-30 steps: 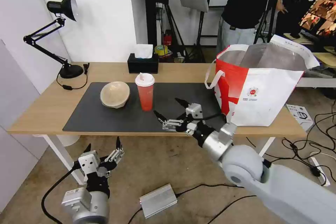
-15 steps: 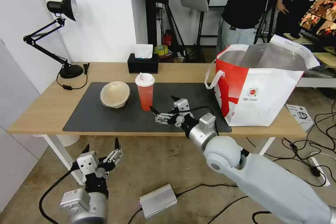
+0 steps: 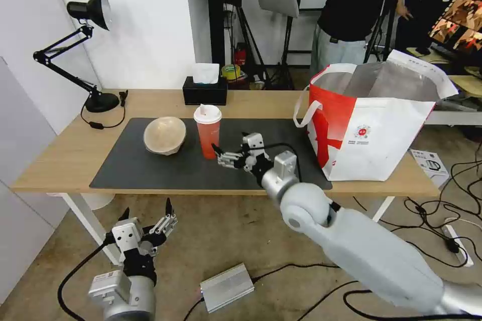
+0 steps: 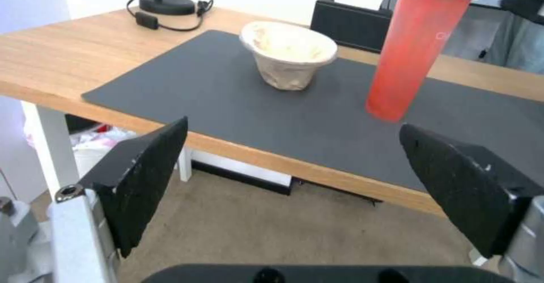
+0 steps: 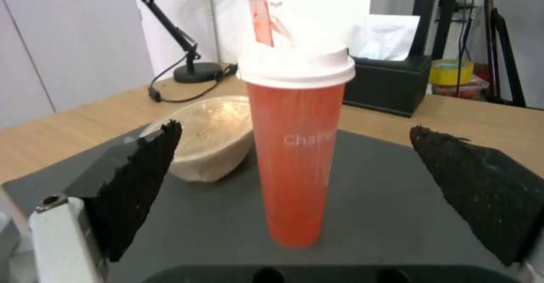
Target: Pick up the trash from the table and place it into the takeout bag.
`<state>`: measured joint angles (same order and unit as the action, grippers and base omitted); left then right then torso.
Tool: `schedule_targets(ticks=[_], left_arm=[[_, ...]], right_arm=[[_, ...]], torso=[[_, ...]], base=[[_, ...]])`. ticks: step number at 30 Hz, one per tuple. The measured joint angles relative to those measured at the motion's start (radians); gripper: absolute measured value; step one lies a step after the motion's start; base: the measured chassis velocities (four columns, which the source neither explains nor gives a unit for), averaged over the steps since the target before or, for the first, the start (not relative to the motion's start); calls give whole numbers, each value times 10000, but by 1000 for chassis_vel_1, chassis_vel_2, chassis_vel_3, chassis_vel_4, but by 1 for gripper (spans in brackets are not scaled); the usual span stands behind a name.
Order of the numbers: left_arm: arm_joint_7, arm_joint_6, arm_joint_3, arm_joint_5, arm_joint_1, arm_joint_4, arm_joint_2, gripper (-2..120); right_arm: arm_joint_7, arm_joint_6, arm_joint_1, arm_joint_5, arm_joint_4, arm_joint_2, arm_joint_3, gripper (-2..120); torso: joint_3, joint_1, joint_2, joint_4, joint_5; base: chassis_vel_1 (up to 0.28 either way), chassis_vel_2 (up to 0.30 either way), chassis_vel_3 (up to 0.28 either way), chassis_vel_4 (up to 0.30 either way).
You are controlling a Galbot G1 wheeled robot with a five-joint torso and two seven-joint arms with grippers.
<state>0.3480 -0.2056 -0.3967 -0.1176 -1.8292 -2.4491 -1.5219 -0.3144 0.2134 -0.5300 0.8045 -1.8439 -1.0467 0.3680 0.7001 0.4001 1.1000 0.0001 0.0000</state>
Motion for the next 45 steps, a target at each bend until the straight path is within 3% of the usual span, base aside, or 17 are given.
schedule_targets(ticks=[18, 45], left_arm=[[2, 20, -44, -23, -43, 26, 87, 100], [6, 51, 51, -63, -44, 13, 229, 100]], right_arm=[[27, -38, 565, -140, 2122, -1522, 79, 100], [304, -157, 849, -295, 3674, -2728, -178, 100]], torso=[[-1, 0, 0, -1, 0], [-1, -2, 0, -1, 0]], base=[[0, 0, 0, 0], [0, 0, 0, 0]])
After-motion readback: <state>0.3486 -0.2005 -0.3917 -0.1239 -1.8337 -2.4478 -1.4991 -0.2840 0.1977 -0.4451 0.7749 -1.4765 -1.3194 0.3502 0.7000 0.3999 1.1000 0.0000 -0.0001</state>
